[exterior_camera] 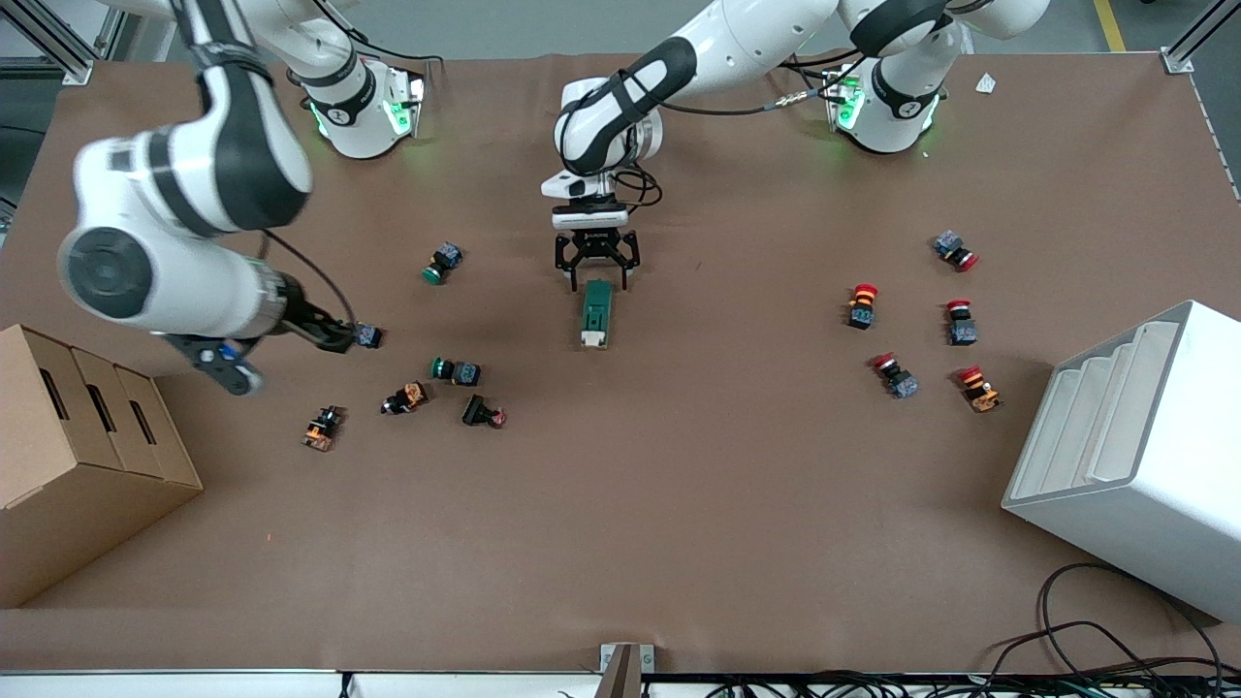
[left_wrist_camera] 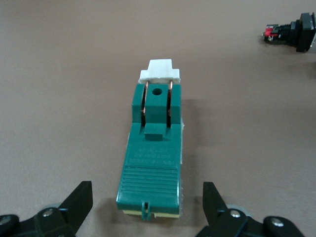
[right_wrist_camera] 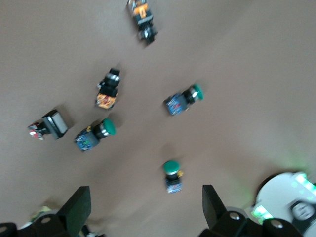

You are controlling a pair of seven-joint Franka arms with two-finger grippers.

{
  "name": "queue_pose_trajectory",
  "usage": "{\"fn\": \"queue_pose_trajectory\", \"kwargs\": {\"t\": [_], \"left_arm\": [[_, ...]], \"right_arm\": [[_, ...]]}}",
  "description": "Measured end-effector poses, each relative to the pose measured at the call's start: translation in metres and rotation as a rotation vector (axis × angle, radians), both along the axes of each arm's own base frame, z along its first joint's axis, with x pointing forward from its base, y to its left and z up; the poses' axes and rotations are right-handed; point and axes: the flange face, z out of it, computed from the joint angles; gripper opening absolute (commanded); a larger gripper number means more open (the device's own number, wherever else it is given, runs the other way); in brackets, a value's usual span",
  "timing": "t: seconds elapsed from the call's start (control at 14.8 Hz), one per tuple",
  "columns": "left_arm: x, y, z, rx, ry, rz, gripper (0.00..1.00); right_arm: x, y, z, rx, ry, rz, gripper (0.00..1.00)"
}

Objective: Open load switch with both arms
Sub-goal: 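Reach the right gripper to the white lever while the left gripper holds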

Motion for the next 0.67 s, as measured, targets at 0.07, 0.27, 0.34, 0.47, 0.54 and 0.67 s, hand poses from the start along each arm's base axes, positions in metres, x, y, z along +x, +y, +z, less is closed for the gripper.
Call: {"fn": "queue_pose_trajectory", "kwargs": {"t": [0.07,0.27,0.34,0.47,0.54,0.67], "left_arm": [[-0.001,0.001,-0.005,0.009,-0.027,-0.008,0.99],[-0.009,0.001,-0.017,-0.024,-0.109,-0.013,0.99],[-0.012,0.001,-0.021,-0.039,-0.133,-0.009,0.99],[-0.017,0.001,-0.027,-0.060,-0.170,-0.002,0.99],[-0.021,0.000,-0.027,-0.068,-0.177,-0.001,0.99],[-0.027,-0.002,-0.028,-0.077,-0.182,-0.003,0.99]], "right_arm": [[0.000,0.016,-0.010,-0.010,0.002,-0.038,1.00],[-0.002,0.066,-0.043,-0.035,0.014,-0.188,1.00],[-0.003,0.084,-0.055,-0.048,0.024,-0.237,1.00],[-0.005,0.121,-0.082,-0.100,0.044,-0.319,1.00],[-0.007,0.140,-0.096,-0.128,0.050,-0.351,1.00],[-0.006,0.174,-0.125,-0.167,0.063,-0.430,1.00]]}}
